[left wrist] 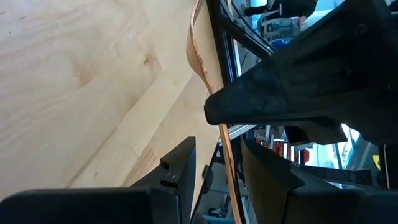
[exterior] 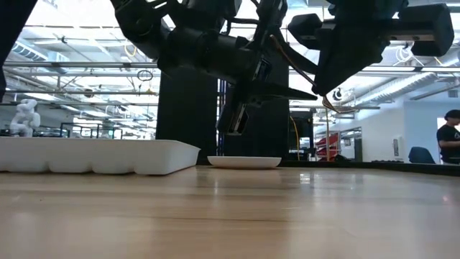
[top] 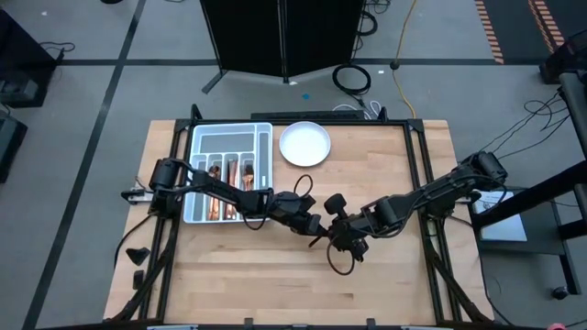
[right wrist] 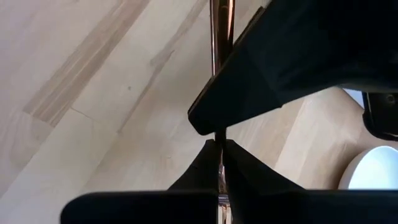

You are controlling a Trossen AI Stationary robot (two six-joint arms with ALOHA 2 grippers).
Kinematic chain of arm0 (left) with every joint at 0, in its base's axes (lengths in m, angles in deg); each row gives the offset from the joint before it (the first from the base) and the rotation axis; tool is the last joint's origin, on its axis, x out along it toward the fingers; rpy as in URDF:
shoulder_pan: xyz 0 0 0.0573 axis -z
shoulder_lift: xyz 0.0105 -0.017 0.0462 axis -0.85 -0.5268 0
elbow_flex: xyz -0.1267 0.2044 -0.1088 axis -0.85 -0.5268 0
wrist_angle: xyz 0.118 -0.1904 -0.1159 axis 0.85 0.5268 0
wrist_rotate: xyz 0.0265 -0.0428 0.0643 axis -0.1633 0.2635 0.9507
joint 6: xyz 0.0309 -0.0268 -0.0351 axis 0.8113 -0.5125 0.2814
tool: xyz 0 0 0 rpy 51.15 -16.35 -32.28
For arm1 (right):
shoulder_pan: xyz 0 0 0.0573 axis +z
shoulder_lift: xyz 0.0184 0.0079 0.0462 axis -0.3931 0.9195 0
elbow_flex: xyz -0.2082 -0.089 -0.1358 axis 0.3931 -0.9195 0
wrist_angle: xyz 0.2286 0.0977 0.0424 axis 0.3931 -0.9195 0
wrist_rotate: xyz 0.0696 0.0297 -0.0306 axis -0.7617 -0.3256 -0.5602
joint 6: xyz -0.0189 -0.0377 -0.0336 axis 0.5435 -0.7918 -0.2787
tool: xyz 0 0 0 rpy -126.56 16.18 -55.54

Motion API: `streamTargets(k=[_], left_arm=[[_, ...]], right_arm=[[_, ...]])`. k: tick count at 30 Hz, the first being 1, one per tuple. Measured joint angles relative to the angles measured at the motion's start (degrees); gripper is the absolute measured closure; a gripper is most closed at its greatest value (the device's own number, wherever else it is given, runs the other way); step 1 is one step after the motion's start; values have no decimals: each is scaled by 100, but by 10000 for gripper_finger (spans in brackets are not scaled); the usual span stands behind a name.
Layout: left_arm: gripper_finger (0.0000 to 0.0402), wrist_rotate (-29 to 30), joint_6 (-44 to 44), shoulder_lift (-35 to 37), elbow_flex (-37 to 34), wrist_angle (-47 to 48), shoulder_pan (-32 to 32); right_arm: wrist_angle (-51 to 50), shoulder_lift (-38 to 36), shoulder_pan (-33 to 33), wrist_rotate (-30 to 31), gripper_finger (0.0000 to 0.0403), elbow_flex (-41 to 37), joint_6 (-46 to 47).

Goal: Sort silverware
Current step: Put the fork on the silverware tray

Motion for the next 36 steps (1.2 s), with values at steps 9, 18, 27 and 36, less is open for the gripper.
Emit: streamTargets(k=[9,18,27,36], left_arm=[[334,-108,165,0,0,-4,0],[398,-170,481,0,2,24,0],[400,-187,610,0,2,48,-37],[401,-74,743,0,2,33,-66]], right_arm=[[-3,0,0,0,402,0,-2],[26,0,2,-1,402,0,0],[84,0,2,-4,400,-4,-1],[190,0,2,35,355,0,-130]])
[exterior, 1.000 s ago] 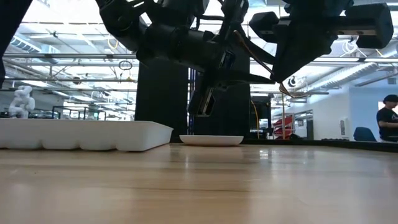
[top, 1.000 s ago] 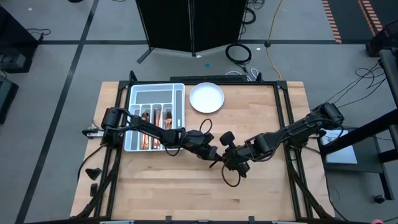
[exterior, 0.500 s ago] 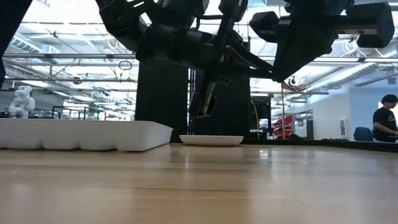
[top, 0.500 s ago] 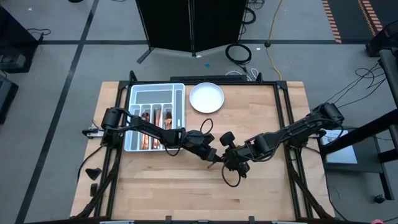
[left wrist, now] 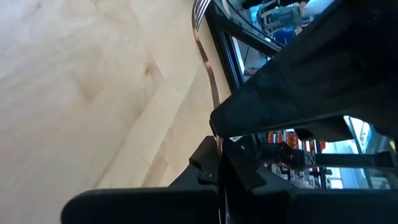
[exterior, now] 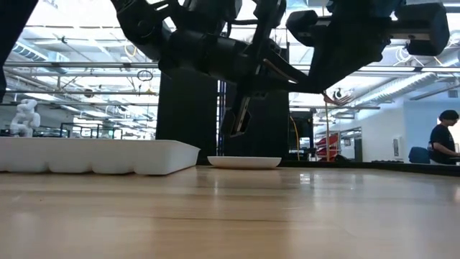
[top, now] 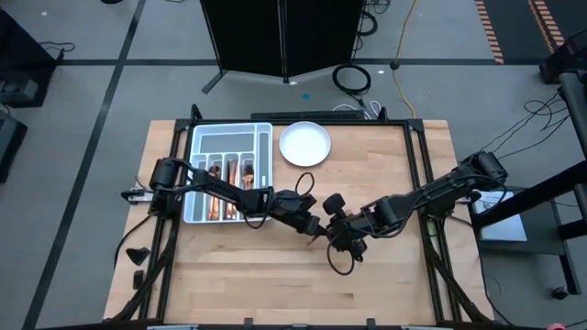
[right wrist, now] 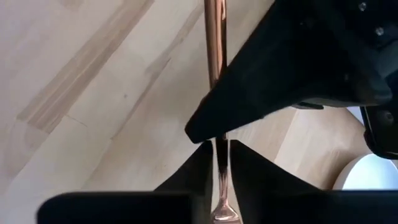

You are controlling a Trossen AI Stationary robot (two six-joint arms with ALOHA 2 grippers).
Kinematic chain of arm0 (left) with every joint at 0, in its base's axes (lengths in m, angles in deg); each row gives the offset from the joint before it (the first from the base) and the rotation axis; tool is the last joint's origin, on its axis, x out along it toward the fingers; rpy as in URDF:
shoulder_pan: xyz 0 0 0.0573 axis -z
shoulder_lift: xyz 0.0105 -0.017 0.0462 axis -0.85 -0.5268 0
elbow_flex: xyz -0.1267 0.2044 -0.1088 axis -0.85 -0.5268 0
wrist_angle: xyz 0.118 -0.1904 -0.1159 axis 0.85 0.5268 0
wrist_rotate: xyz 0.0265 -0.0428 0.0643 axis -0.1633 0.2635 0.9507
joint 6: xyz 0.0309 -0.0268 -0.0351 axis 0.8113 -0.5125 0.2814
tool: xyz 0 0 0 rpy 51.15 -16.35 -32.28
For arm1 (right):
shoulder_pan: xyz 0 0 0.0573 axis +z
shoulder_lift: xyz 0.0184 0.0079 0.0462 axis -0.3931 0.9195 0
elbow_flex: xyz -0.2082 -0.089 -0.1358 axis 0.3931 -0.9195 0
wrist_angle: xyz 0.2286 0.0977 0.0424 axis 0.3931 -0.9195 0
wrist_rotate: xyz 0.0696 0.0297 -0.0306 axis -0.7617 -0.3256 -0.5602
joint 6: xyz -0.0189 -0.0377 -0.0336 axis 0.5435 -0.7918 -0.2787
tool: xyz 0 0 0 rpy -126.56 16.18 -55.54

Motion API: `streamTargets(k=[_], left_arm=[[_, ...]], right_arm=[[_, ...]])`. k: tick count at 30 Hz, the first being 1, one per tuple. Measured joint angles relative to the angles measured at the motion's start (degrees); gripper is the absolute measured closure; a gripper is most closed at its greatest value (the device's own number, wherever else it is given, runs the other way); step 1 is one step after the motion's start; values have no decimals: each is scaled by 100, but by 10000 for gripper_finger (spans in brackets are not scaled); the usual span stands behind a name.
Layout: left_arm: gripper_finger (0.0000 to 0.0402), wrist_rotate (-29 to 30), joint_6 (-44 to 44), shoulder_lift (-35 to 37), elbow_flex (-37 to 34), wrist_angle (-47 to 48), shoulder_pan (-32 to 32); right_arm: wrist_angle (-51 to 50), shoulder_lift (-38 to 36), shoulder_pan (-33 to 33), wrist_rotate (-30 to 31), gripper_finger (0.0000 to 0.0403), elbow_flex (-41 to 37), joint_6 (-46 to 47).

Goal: Sort silverware
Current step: Put the fork on the silverware tray

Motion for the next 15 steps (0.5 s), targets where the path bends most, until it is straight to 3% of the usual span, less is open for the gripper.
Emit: streamTargets(k=[7,15], left_arm=[[401,173,7,0,0,72,-35],[401,863,284,144,-85,494,-122]], right_arm=[[-71,-24,3,13,300,0,-17],[-539,-617,5,-161,248,267,527]])
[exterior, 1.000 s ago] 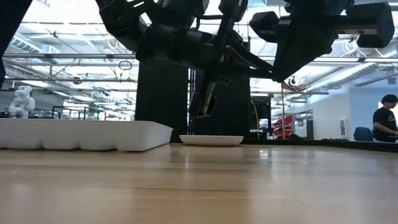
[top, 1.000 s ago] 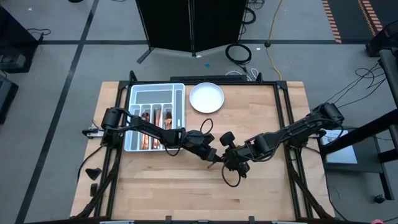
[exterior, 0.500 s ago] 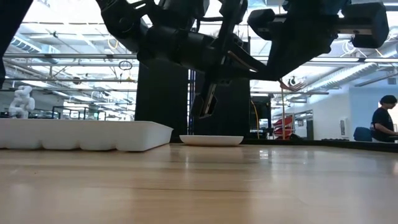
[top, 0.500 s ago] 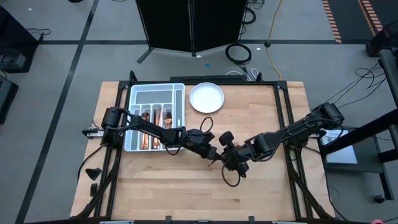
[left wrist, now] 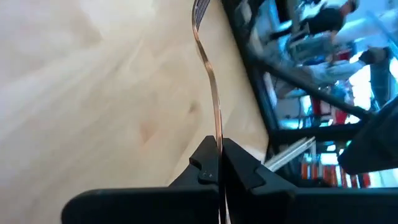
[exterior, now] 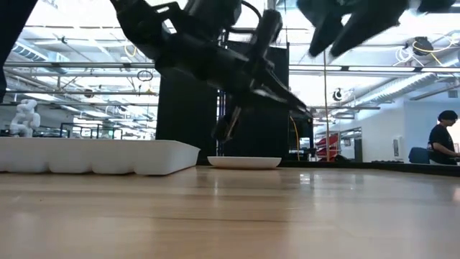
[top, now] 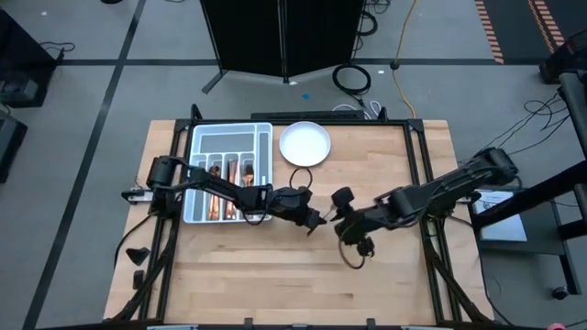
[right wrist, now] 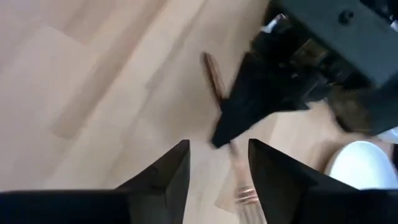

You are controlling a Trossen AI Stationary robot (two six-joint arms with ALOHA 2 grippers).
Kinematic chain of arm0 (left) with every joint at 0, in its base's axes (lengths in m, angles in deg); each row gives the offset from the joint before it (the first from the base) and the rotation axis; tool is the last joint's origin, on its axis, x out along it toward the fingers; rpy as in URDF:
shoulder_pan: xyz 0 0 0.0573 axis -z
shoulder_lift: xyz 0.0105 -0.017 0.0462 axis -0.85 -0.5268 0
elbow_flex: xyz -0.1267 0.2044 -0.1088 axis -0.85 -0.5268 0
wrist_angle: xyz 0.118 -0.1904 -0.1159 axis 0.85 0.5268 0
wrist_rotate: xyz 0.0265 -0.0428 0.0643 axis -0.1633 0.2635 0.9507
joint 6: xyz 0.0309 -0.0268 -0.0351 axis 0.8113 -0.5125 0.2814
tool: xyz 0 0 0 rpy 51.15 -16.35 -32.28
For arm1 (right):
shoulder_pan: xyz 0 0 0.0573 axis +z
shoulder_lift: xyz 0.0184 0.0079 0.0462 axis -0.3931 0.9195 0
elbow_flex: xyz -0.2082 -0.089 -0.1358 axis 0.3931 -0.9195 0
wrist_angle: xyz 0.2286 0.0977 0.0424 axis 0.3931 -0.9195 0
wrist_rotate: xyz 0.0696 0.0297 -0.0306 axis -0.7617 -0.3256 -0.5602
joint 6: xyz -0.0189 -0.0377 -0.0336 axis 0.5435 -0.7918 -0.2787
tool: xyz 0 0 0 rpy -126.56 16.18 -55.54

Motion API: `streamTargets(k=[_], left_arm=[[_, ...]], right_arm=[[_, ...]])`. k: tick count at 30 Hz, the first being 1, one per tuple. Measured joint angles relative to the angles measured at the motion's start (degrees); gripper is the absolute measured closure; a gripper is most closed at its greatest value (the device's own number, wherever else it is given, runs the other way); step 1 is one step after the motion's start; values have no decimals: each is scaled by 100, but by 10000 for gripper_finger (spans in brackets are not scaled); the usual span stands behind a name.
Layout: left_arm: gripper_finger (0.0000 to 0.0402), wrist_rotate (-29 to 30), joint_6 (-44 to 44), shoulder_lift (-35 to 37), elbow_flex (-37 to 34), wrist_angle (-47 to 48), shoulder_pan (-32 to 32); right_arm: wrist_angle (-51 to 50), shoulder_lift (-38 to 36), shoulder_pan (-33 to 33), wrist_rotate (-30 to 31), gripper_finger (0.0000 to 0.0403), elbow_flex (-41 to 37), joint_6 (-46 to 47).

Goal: Sort silverware
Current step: Put the fork on the silverware tray

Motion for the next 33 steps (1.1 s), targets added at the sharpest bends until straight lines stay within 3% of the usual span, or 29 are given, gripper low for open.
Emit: streamTargets(k=[3,13,16,21,28,33], left_arm=[[401,343,130,337,-225,-60,0],[401,2167,357,2265,-1662,-37,87],[402,2676,307,2719,-2018,378,164],[402,3373,-153,2962,-2391,849,364],[402,3760,-304,2959,-2568,1085,235],[402,4048,-935,2989,-2568,2143,109]], right_arm=[[-46,-453,3,-319,242,-57,301],[55,-1826,219,-319,246,-556,875],[169,-2004,240,-329,247,-756,1028],[874,-2140,250,-617,247,-1366,1198],[1624,-2148,271,-631,248,-2089,1372],[1745,-2144,273,-633,248,-2259,1571]])
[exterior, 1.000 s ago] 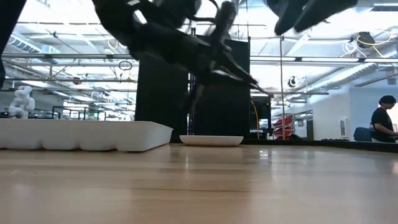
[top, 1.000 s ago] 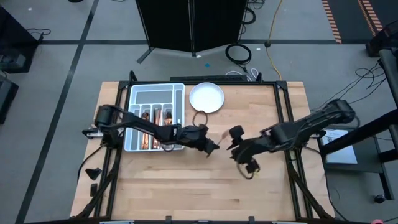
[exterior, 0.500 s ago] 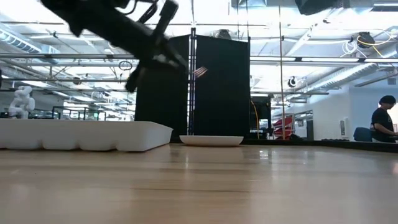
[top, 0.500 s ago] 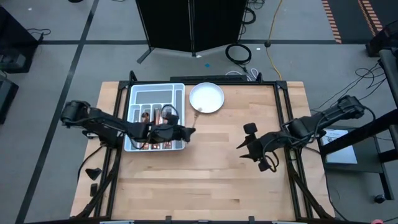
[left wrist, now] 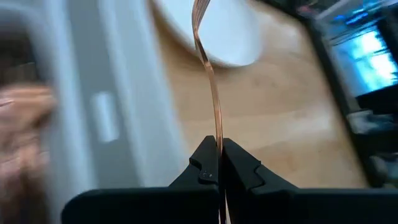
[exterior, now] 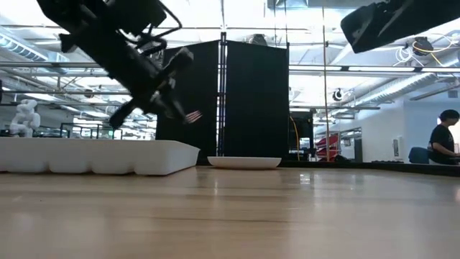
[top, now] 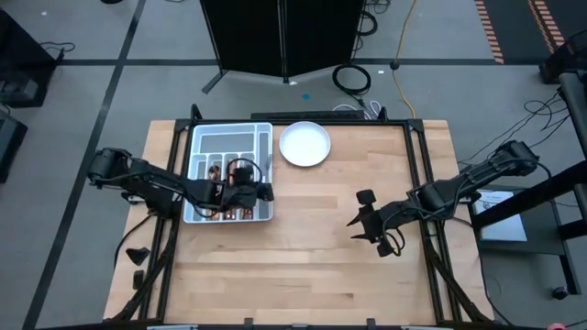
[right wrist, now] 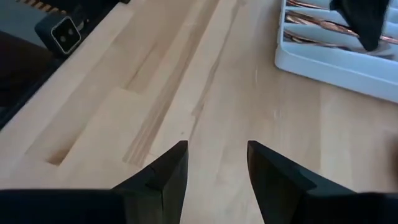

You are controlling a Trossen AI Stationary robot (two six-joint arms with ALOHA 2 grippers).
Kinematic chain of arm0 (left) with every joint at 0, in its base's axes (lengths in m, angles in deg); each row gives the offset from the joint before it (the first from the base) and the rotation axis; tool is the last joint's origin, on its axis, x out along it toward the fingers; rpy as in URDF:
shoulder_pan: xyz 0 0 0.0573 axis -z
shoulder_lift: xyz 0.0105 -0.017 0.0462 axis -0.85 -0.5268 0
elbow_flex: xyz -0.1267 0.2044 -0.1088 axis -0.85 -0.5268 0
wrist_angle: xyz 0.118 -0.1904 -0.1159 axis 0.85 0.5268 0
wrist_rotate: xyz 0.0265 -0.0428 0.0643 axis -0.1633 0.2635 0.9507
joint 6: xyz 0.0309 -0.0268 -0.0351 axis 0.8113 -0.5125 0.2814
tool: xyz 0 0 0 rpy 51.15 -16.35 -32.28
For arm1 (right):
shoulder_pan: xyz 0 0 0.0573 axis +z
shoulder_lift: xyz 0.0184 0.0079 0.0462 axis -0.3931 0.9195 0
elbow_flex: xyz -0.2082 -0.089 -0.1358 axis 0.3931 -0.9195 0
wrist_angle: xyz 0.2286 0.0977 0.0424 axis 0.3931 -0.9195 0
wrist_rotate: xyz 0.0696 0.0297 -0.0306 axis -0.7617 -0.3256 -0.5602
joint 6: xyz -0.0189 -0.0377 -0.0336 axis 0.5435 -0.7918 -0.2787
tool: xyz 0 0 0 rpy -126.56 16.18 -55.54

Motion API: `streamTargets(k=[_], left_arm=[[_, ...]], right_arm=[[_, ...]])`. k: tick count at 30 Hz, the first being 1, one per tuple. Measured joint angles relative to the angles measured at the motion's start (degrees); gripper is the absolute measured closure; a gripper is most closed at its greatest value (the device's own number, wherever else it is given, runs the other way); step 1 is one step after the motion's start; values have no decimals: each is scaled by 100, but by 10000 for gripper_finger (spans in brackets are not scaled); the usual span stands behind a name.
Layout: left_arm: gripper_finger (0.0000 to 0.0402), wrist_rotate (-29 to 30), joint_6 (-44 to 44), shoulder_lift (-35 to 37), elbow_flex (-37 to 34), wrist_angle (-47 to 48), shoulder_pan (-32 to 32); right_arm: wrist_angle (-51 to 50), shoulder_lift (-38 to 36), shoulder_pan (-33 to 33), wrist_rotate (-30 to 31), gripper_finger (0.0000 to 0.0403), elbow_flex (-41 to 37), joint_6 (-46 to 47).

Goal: Sort silverware
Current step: Put the fork on the silverware tray

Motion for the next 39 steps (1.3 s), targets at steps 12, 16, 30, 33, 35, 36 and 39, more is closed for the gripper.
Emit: streamTargets(k=[12,16,30,33,35,36,39], left_arm=[[402,580,-1318,416,0,1996,421],[402,591,-1500,377,0,2135,463],[402,125,-1614,375,2,2690,131],[402,-62,-1618,311,2,2690,136],[402,-235,-1620,208,2,2692,136],[402,-309,-1621,146,2,2676,132],[402,-528,-1618,-55,0,2523,83]], right_arm=[[70,19,168,-120,248,-18,104],[324,86,298,-121,248,-18,41],[559,140,529,-120,248,-18,243],[562,140,645,-116,248,-18,394],[573,140,717,-116,248,-18,436],[592,140,751,-101,248,-18,440],[686,140,829,66,248,-18,441]])
